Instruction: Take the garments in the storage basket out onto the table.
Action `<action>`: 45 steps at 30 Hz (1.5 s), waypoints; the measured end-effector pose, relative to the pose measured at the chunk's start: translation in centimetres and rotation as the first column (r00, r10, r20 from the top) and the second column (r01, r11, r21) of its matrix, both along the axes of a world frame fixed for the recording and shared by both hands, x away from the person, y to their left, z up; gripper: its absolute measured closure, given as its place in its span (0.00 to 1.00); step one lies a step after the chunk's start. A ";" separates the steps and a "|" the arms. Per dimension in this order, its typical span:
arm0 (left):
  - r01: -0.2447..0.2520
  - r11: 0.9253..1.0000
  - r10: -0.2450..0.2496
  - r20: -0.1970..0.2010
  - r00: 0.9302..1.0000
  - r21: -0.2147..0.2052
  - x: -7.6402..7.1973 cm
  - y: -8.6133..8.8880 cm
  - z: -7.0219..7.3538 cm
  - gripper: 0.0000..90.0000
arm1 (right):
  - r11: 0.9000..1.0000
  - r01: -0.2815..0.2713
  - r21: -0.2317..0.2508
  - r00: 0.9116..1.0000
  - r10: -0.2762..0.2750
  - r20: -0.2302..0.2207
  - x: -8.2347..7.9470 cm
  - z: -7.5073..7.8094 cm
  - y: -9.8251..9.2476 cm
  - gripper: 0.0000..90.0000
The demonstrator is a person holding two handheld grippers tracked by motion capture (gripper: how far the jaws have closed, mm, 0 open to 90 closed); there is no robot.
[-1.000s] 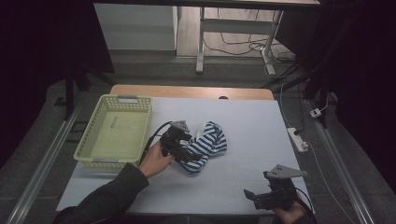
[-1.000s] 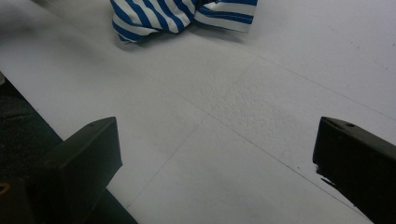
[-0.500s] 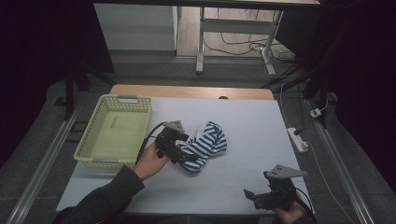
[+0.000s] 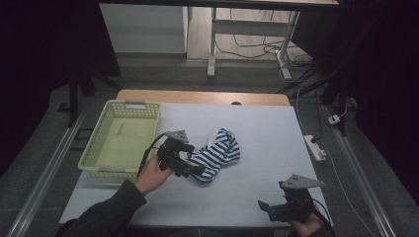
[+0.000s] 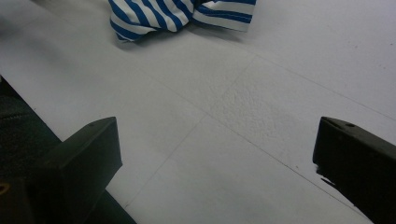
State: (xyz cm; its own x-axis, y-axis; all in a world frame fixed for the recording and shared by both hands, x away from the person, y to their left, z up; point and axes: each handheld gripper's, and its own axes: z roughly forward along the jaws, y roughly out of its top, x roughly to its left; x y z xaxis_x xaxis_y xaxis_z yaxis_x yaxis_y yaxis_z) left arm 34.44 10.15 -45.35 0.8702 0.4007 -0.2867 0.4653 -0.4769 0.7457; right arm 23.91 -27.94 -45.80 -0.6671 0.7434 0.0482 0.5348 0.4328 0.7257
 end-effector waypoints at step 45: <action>-0.151 0.987 0.151 -0.007 0.989 -0.060 -4.2 7.4 1.3 0.01 | 1.000 0.004 -0.005 1.000 -0.004 -0.001 0.0 0.0 0.0 0.01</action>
